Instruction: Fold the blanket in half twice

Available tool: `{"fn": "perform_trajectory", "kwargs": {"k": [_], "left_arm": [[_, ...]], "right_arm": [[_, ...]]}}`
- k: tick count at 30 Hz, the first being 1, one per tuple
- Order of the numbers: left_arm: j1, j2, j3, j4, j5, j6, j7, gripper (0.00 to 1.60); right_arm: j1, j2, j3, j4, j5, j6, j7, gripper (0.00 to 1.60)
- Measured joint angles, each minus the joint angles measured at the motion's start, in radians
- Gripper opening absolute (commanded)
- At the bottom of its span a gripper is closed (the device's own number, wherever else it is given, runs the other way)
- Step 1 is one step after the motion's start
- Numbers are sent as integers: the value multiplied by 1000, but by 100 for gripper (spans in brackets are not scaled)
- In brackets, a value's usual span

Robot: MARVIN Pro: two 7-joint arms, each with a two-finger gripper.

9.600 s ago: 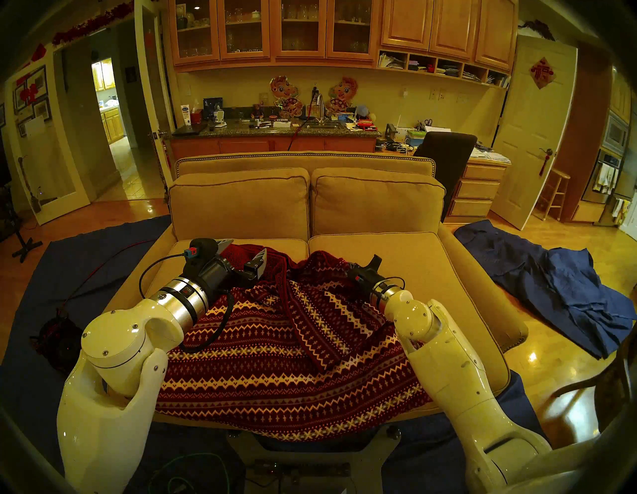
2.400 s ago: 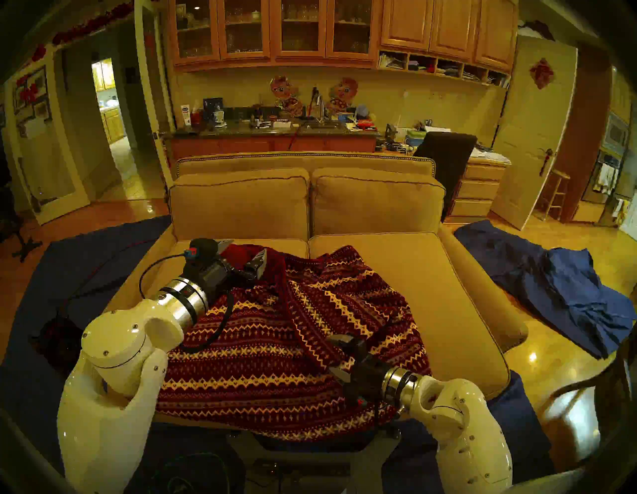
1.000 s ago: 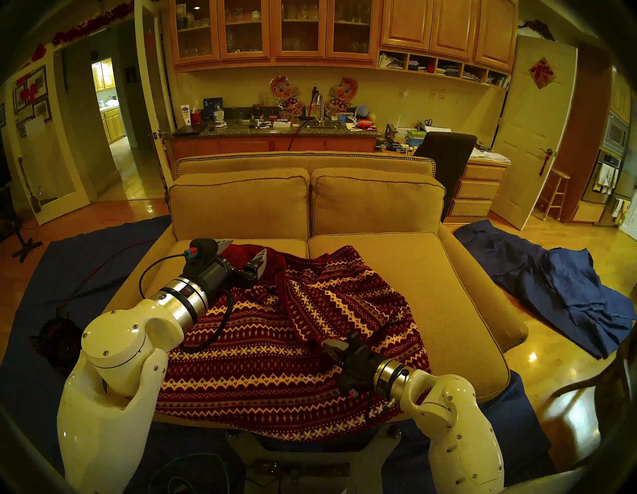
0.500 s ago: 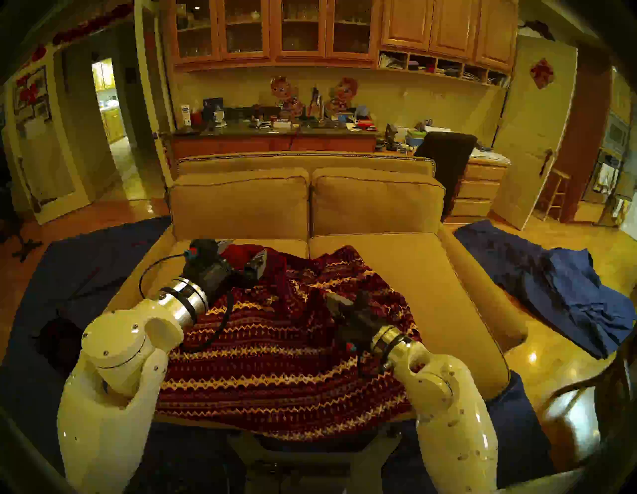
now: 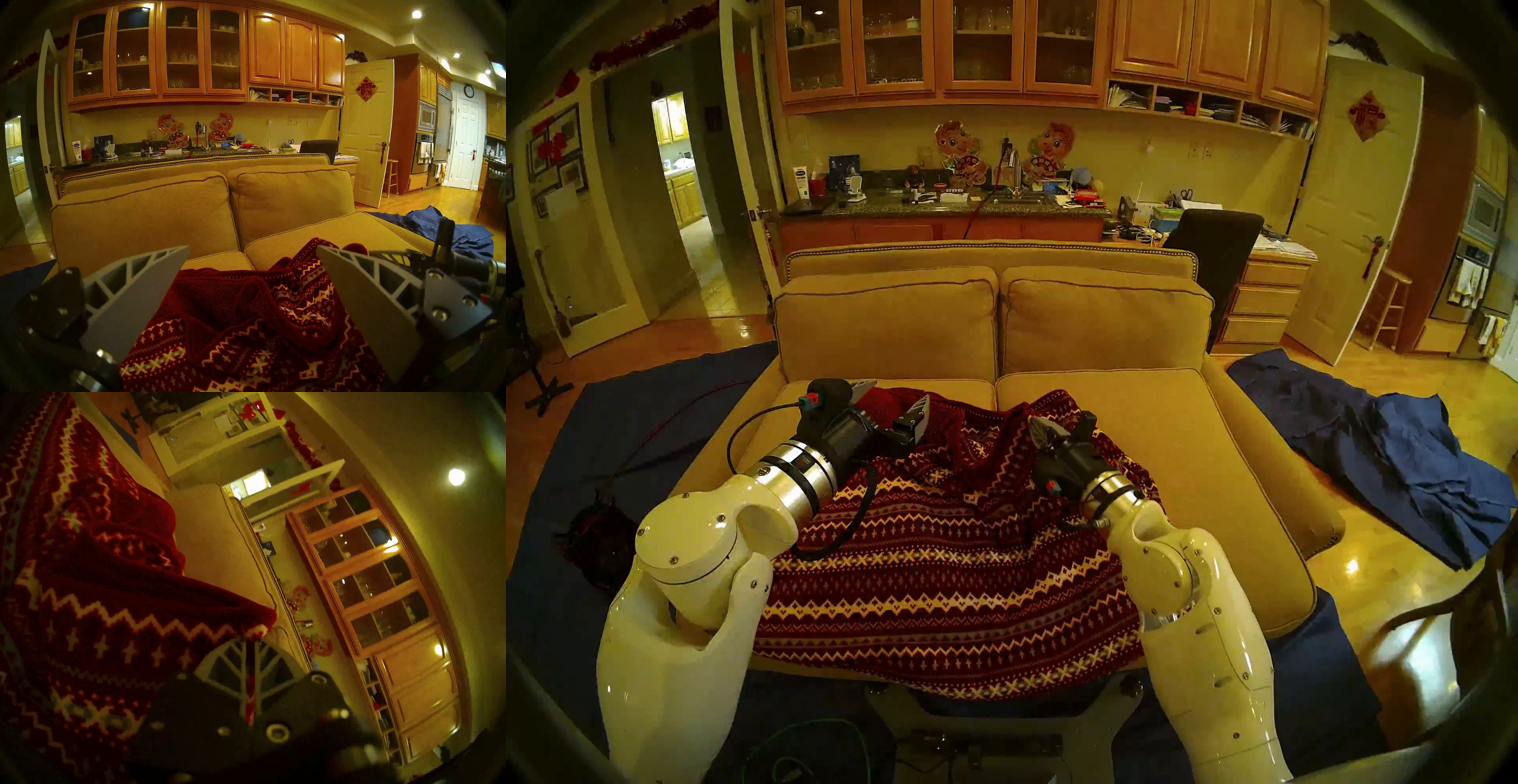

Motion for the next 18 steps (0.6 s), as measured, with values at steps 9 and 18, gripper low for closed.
{"fn": "perform_trajectory", "kwargs": {"k": [9, 18], "left_arm": [[0, 0, 0, 0, 0, 0, 0, 160], [0, 0, 0, 1, 0, 0, 0, 160]], "right_arm": [[89, -10, 37, 63, 37, 137, 50, 0], [181, -22, 81, 151, 82, 260, 106, 0]]}}
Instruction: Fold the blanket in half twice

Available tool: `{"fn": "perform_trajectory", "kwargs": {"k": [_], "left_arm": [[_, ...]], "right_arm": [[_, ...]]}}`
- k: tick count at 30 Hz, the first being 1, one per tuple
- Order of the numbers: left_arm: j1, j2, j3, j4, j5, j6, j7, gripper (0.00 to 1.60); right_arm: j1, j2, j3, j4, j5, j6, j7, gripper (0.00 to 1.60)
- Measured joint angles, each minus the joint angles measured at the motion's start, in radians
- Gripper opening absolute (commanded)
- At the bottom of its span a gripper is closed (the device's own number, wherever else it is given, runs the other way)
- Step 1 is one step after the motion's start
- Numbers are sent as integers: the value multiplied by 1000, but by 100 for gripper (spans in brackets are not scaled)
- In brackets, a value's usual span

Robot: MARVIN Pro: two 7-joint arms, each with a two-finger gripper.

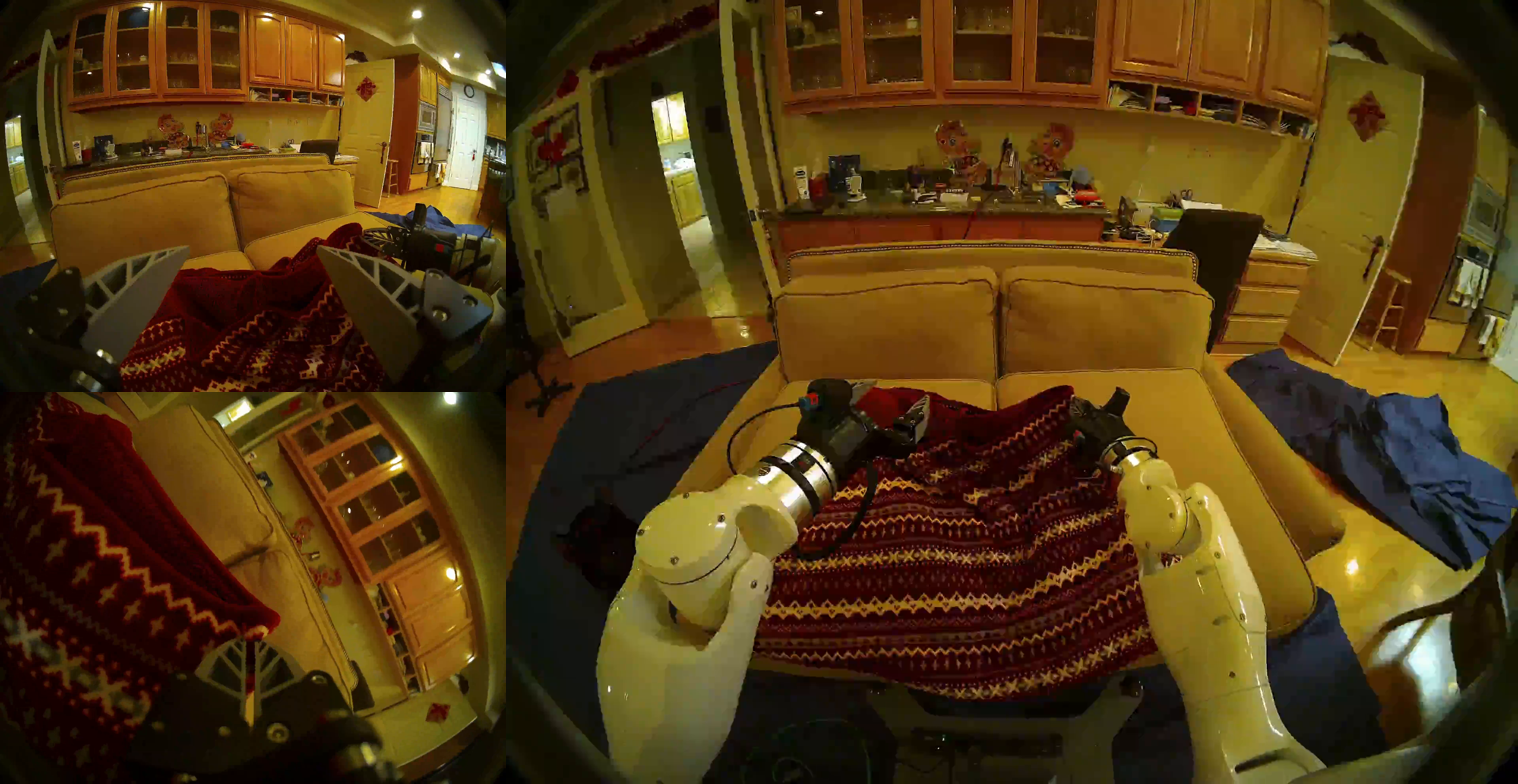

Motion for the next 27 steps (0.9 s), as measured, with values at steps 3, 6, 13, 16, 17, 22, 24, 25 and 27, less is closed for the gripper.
{"fn": "perform_trajectory", "kwargs": {"k": [3, 6, 13, 16, 17, 22, 24, 25, 27], "left_arm": [[0, 0, 0, 0, 0, 0, 0, 160], [0, 0, 0, 0, 0, 0, 0, 160], [0, 0, 0, 0, 0, 0, 0, 160], [0, 0, 0, 0, 0, 0, 0, 160], [0, 0, 0, 0, 0, 0, 0, 160], [0, 0, 0, 0, 0, 0, 0, 160], [0, 0, 0, 1, 0, 0, 0, 160], [0, 0, 0, 1, 0, 0, 0, 160], [0, 0, 0, 1, 0, 0, 0, 160]], "right_arm": [[25, -6, 10, 26, 12, 29, 11, 0], [56, -15, 19, 61, 25, 64, 21, 0], [118, -38, 30, 131, 52, 127, 19, 0], [151, -53, 35, 168, 66, 156, 12, 0], [157, -56, 36, 175, 68, 161, 10, 0], [209, -80, 51, 235, 80, 201, -11, 0], [227, -85, 57, 255, 82, 213, -20, 0], [233, -87, 59, 262, 83, 218, -24, 0], [253, -90, 67, 287, 85, 229, -36, 0]]}}
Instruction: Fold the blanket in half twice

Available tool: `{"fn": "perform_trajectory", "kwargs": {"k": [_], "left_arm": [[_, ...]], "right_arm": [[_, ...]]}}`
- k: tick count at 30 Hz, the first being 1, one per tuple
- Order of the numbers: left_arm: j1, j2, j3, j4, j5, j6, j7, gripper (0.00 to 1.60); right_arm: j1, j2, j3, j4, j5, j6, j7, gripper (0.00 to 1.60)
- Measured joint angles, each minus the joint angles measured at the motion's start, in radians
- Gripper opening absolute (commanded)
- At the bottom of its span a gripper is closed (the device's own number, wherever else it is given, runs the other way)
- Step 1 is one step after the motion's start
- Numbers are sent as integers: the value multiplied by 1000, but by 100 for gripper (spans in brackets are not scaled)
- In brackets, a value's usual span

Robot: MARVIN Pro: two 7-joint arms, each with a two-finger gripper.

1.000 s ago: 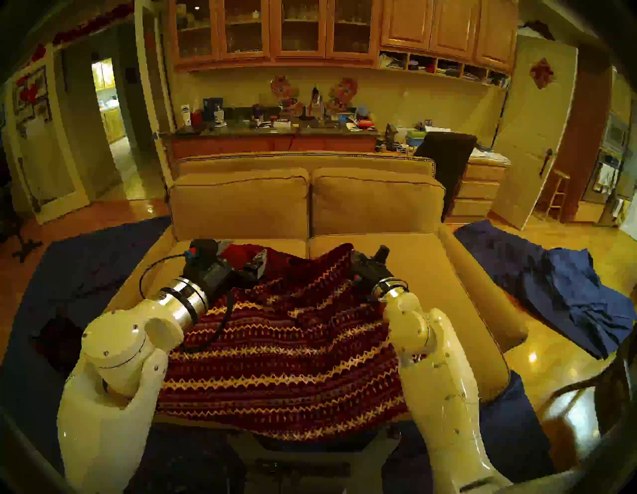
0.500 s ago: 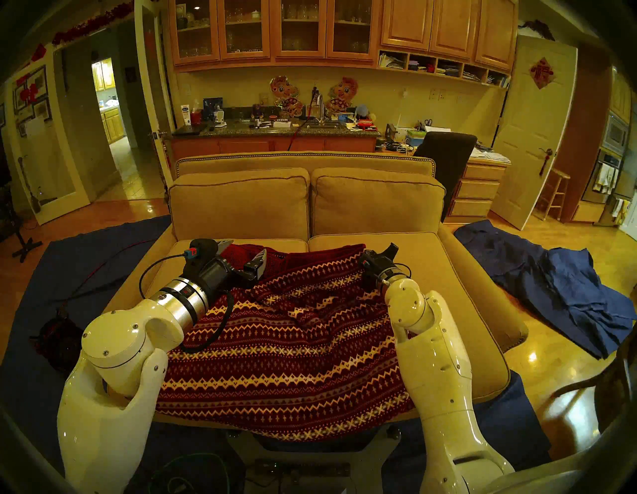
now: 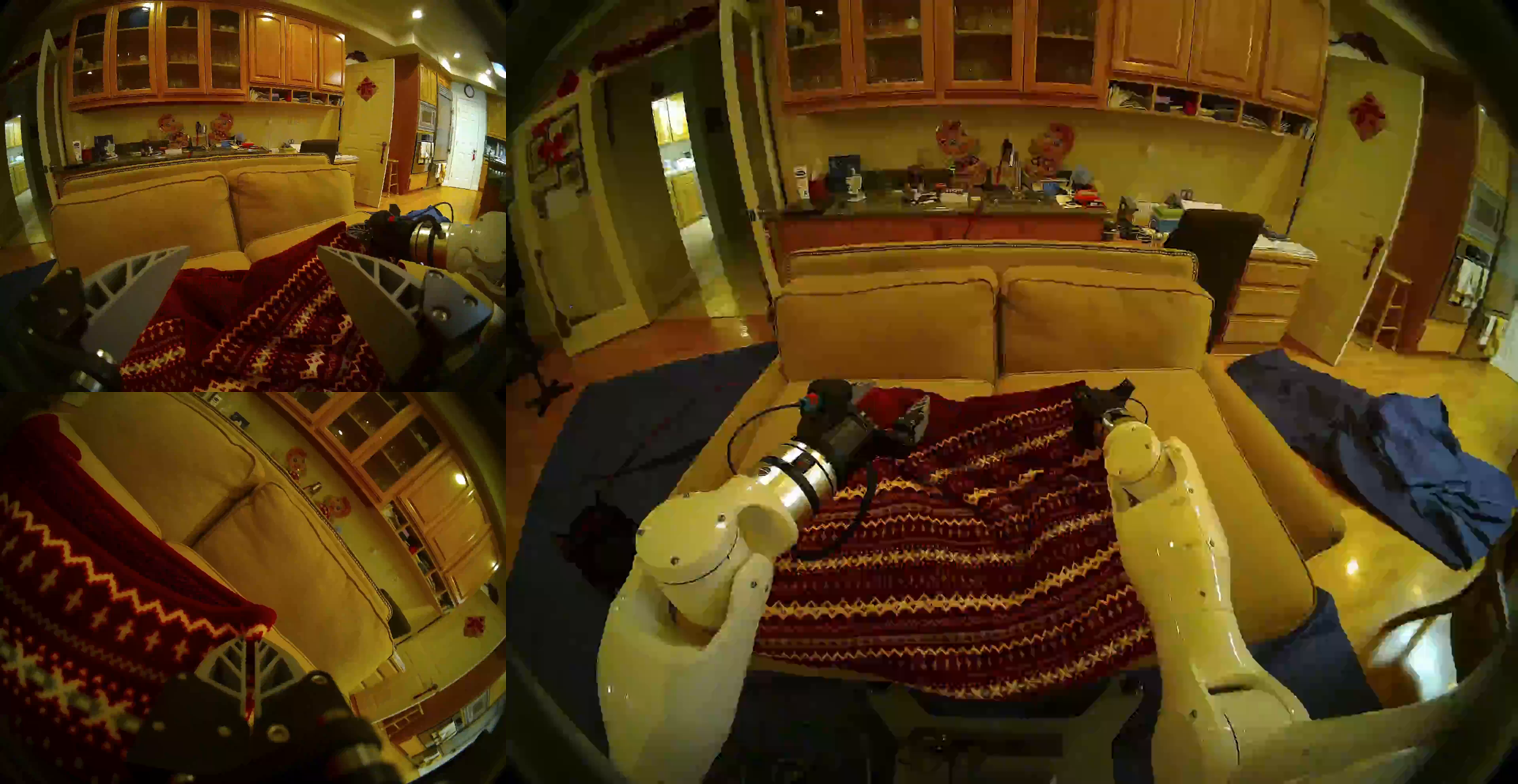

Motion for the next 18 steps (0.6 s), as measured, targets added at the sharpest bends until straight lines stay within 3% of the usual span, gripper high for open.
{"fn": "perform_trajectory", "kwargs": {"k": [10, 11, 12, 13, 16, 18], "left_arm": [[0, 0, 0, 0, 0, 0, 0, 160], [0, 0, 0, 0, 0, 0, 0, 160], [0, 0, 0, 0, 0, 0, 0, 160], [0, 0, 0, 0, 0, 0, 0, 160], [0, 0, 0, 0, 0, 0, 0, 160], [0, 0, 0, 0, 0, 0, 0, 160]], "right_arm": [[85, 4, 36, 109, 17, 38, -30, 3], [93, 5, 39, 118, 21, 41, -31, 45], [100, 5, 41, 128, 24, 43, -32, 62], [110, 6, 43, 141, 27, 46, -32, 72], [136, 8, 47, 175, 36, 53, -34, 77], [150, 10, 47, 191, 40, 55, -35, 119]]}}
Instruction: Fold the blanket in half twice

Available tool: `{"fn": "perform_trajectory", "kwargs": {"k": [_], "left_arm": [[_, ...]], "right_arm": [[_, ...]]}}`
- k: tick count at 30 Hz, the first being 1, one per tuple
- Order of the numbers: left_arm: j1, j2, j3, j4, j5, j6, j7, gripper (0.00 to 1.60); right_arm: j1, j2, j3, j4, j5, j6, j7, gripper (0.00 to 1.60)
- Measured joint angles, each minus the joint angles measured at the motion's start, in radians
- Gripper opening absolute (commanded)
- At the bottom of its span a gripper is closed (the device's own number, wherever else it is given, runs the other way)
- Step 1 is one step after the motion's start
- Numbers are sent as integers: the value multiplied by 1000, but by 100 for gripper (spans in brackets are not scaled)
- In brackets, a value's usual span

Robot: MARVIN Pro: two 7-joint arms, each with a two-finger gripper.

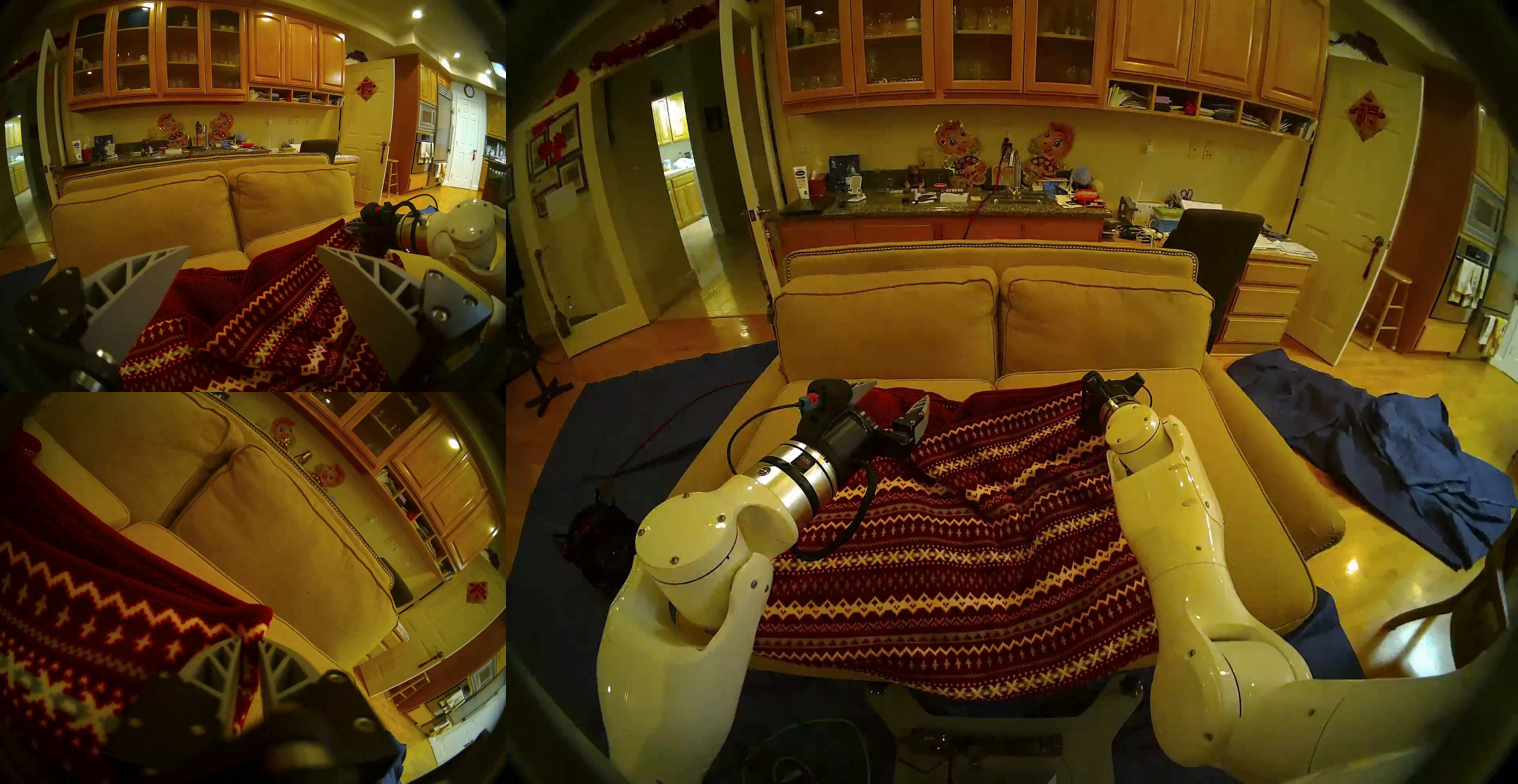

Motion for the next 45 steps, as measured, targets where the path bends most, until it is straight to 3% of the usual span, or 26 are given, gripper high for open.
{"fn": "perform_trajectory", "kwargs": {"k": [1, 3, 14, 21, 29, 45], "left_arm": [[0, 0, 0, 0, 0, 0, 0, 160], [0, 0, 0, 0, 0, 0, 0, 160], [0, 0, 0, 0, 0, 0, 0, 160], [0, 0, 0, 0, 0, 0, 0, 160], [0, 0, 0, 0, 0, 0, 0, 160], [0, 0, 0, 0, 0, 0, 0, 160]], "right_arm": [[13, 2, 0, 15, 3, 3, 0, 137], [28, 6, -1, 31, 7, 5, 1, 150], [121, 45, 9, 138, 38, -1, 31, 155], [169, 84, 68, 163, 96, -18, 120, 160], [134, 154, 145, 53, 164, -53, 282, 160], [-56, 254, 296, -167, 261, -108, 556, 160]]}}
